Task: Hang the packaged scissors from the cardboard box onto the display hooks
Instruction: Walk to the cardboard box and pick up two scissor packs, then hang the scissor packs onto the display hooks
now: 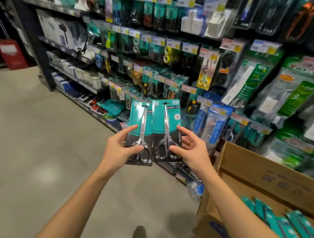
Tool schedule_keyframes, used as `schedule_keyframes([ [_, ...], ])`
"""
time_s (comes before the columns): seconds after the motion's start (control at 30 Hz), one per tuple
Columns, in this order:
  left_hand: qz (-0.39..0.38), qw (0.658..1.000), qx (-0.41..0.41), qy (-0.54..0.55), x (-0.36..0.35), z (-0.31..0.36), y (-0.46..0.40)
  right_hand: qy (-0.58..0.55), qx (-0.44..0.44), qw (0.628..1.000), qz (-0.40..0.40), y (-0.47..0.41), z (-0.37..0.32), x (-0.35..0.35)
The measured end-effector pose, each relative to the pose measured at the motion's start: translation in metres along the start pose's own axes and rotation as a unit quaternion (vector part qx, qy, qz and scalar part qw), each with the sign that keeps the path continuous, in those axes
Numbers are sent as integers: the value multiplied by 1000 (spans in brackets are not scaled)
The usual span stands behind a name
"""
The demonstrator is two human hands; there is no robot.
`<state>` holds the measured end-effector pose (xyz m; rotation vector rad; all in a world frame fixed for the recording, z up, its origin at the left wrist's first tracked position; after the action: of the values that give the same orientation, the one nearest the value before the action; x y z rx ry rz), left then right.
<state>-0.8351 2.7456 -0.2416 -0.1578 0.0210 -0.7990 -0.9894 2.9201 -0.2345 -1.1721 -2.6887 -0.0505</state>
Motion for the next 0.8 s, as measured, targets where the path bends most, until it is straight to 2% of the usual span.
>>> schedule_keyframes([
  [0.27,29,999,-33,-24,49,5,-97,-47,11,999,2,-101,-11,-51],
  [0.43,-12,997,-46,-54,44,21,-168,-64,12,997,28,-165,-13,-53],
  [0.7,-83,993,-37,-77,24,3,-265,-50,4,995,91,-238,-2,-31],
  [0.8,-88,990,-34,-108,19,-14,-296,-27,-7,993,118,-258,8,-21],
])
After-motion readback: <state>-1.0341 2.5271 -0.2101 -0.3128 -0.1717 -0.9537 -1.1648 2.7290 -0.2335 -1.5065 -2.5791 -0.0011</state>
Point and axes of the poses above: each hand's wrist, its own y-axis away from the middle knuckle, its own x-axis out of the back of the hand, z = x × y, the point moved 10 cm from there along -y, towards the middle knuckle, and after that the axes turned 2 degrees about -x, right-handed, at the moved point
